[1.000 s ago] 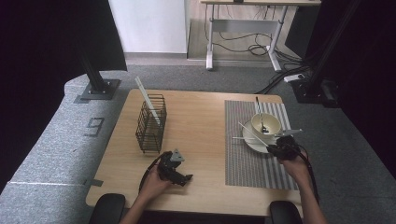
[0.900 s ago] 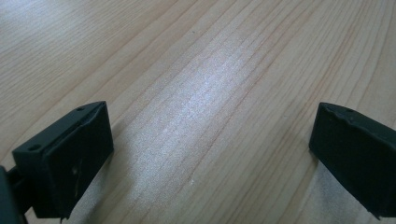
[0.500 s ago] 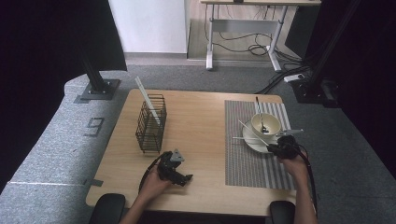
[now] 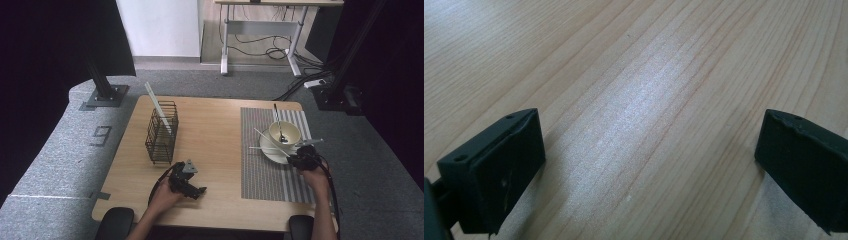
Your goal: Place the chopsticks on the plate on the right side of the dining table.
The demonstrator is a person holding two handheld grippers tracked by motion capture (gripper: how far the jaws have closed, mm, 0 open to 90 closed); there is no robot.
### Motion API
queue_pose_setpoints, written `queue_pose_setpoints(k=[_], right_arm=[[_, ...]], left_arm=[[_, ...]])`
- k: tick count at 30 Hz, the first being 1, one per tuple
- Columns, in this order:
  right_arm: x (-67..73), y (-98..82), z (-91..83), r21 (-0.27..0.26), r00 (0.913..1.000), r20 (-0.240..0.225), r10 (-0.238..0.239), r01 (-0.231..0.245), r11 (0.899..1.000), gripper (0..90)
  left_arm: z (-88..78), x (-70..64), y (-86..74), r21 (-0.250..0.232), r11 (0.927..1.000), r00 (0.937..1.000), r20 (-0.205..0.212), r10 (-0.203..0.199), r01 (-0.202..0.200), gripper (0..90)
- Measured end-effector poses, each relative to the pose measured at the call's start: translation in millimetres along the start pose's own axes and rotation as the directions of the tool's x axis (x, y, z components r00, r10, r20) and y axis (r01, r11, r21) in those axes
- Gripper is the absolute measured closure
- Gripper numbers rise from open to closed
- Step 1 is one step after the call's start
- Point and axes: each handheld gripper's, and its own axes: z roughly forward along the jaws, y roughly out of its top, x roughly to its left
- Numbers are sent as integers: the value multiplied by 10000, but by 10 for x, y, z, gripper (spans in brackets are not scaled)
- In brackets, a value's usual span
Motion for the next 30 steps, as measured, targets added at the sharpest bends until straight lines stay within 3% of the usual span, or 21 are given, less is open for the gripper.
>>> queue_pose_setpoints(k=[12,16,30], right_arm=[[-54,-45,-23,-241,9979,640,97,-82,9997,564],[-62,-62,-26,-398,9941,1078,151,-109,9991,490],[-67,-68,-41,-684,9864,1594,397,-291,9972,421]], left_arm=[[4,12,6,15,9999,9999,96,116,-116,0],[5,12,6,13,9999,9999,102,116,-116,0],[7,8,8,-3,10000,9999,74,70,-70,0]])
